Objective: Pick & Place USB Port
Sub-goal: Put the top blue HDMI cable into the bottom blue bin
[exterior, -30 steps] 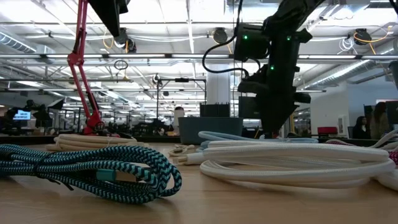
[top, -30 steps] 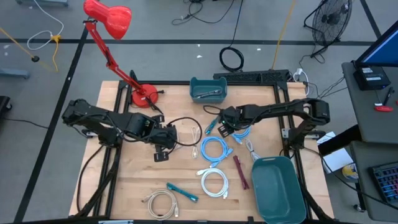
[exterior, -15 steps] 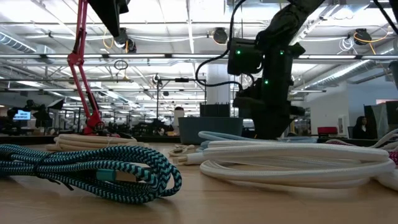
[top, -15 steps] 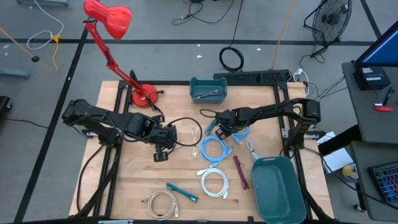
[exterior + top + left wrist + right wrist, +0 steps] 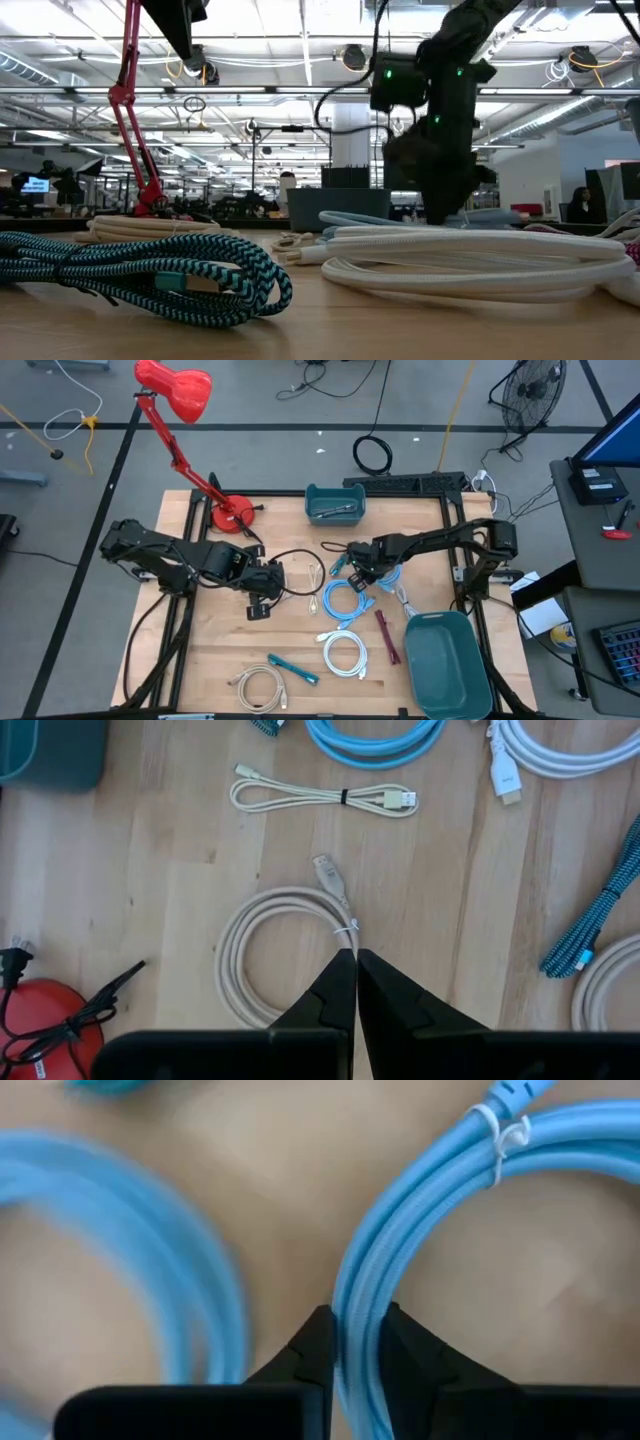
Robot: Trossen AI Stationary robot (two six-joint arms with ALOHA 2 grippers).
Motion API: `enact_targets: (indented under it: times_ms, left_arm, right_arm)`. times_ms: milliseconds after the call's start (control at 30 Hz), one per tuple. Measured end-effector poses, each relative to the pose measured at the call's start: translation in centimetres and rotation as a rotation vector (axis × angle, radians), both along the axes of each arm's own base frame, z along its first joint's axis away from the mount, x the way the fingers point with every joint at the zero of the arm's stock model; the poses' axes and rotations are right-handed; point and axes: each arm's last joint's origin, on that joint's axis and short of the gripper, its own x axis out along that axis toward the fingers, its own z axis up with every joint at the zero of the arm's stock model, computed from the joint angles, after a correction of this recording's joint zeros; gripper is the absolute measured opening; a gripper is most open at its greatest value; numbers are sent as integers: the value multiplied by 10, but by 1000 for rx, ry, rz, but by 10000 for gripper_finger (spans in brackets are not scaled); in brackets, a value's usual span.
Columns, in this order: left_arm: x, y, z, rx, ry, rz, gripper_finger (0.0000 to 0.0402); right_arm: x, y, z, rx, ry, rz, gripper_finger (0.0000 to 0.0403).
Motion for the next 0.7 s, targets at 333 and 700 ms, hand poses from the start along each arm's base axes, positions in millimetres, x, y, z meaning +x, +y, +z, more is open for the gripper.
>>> enact_targets:
  times_ms: [333, 700]
  left_arm:
    - [3, 0, 1, 9, -23, -30, 19]
    - [7, 1, 2, 13, -62, -61, 19]
  right_arm:
    - [-34, 38, 87, -14, -288, 195, 41]
    - [-102, 130, 136, 240, -371, 407, 41]
